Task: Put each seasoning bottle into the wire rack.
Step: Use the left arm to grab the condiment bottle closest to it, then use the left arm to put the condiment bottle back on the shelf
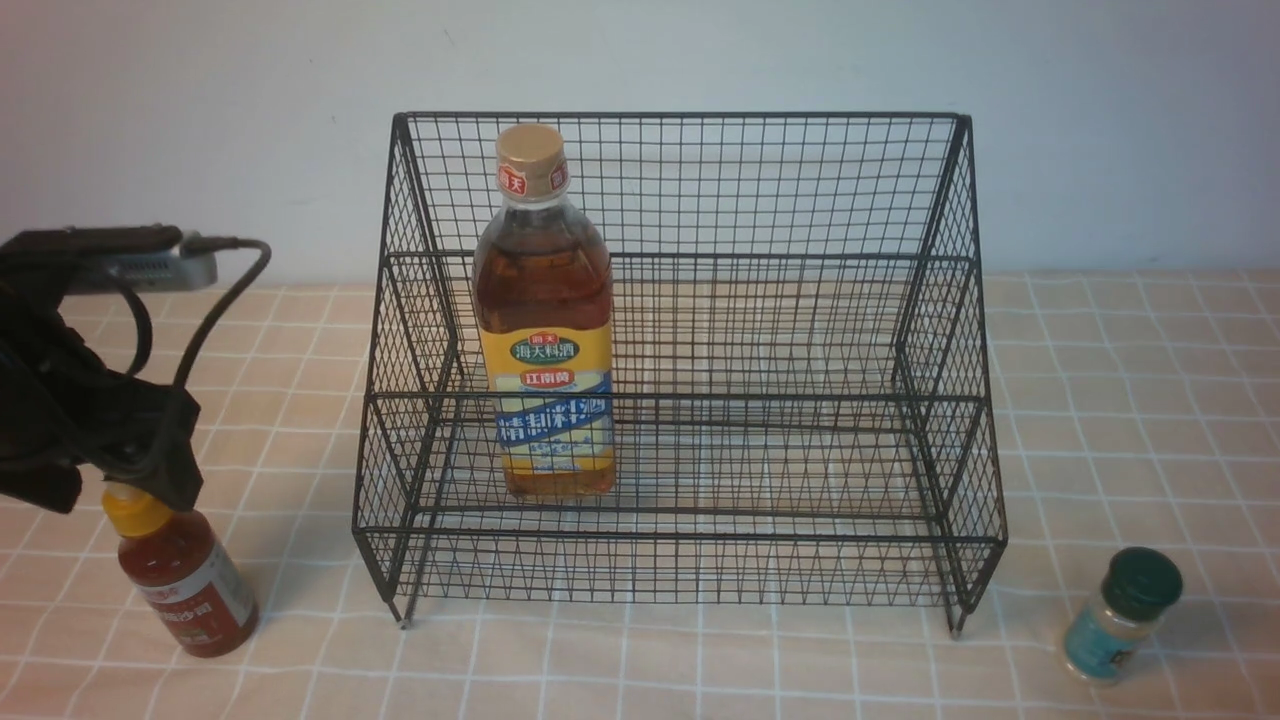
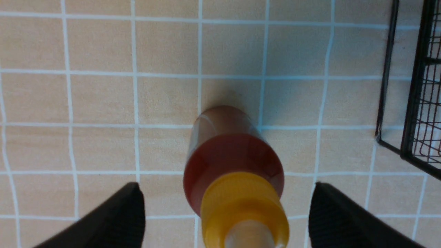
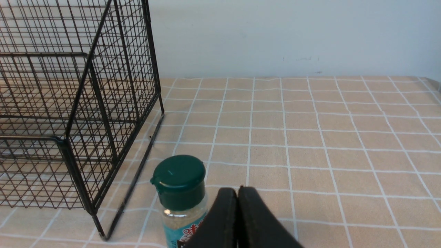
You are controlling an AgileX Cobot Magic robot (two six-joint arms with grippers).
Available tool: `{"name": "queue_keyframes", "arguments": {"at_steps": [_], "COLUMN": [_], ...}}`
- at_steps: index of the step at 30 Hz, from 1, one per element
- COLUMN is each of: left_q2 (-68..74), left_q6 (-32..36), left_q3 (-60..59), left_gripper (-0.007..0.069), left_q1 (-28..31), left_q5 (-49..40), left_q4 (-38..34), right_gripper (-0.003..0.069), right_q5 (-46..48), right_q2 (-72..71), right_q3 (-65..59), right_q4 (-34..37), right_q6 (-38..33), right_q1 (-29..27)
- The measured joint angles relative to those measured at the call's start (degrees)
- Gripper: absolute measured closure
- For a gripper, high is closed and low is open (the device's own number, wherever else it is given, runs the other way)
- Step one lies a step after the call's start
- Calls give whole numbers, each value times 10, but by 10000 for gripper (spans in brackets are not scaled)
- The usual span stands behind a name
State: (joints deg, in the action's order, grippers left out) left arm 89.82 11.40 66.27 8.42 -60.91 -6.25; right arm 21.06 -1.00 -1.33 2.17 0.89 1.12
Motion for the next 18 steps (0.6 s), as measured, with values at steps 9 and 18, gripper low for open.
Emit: {"name": "queue_keyframes", "arguments": {"at_steps": [9, 18], "left_q2": [10, -78], "left_q6": [0, -14], "left_q3": [0, 27], "left_gripper": [344, 344], "left_q1": [0, -6], "left_q5": [-12, -77], "left_q4": [-7, -9], "right_gripper": [670, 670], "right_q5": [0, 0], "right_q2": [0, 0], "right_q3": [0, 0], "right_q4": [0, 0], "right_q6": [0, 0], "right_q1": [0, 0]}}
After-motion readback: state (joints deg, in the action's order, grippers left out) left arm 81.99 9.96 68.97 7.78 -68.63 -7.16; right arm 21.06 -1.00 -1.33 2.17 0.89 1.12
